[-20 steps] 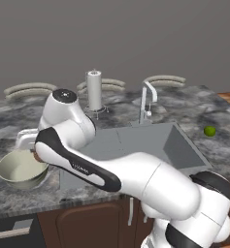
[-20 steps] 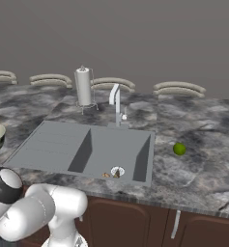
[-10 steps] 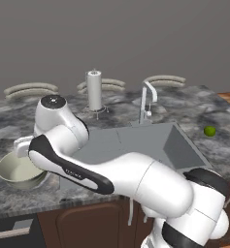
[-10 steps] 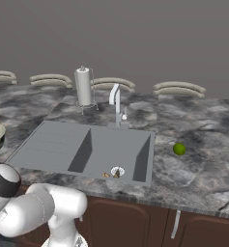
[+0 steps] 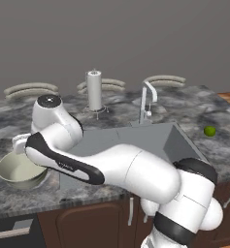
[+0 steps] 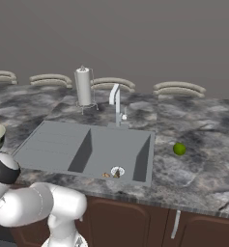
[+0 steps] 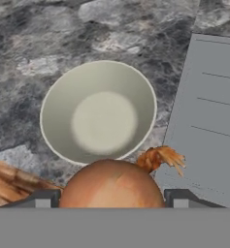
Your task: There is a mixed pile of frozen fruits and vegetables on the counter. Locate all the frozen vegetables and place the items in a bowl on the counter. Take all the frozen fruits and defrost them in a running sink.
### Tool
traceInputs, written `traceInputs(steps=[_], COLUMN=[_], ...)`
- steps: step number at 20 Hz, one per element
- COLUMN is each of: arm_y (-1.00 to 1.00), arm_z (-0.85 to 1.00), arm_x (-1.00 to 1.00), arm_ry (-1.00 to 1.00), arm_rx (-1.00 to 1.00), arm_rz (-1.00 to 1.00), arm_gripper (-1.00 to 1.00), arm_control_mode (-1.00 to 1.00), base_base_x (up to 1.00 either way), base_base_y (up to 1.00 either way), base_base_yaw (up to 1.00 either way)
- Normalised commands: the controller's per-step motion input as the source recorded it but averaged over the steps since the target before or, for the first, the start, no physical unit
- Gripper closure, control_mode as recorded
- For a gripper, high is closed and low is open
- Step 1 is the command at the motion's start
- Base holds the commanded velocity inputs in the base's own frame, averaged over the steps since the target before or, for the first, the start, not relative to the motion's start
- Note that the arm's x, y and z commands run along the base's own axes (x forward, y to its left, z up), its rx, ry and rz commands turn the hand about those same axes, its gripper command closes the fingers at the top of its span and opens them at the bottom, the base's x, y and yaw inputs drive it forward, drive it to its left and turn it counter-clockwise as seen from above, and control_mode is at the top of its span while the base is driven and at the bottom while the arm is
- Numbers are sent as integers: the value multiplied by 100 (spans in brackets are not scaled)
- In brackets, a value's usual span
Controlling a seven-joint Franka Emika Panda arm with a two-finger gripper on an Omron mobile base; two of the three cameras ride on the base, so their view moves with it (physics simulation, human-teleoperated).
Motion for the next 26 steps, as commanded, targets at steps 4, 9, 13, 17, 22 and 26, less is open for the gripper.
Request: traceInputs(steps=[4, 9, 13, 17, 22, 26], arm_y=[26, 25, 26, 19, 6, 1], arm_z=[0, -10, -19, -18, -18, -19], arm_x=[39, 21, 13, 16, 8, 1], arm_ry=[0, 0, 2, 1, 0, 1], arm_rx=[0, 0, -1, -1, 0, 0], arm_rz=[0, 0, 0, 0, 0, 0], arm_gripper=[100, 100, 100, 100, 100, 100], arm_control_mode=[-100, -100, -100, -100, -100, -100], base_base_x=[0, 0, 0, 0, 0, 0], base_base_y=[0, 0, 0, 0, 0, 0], base_base_yaw=[0, 0, 0, 0, 0, 0])
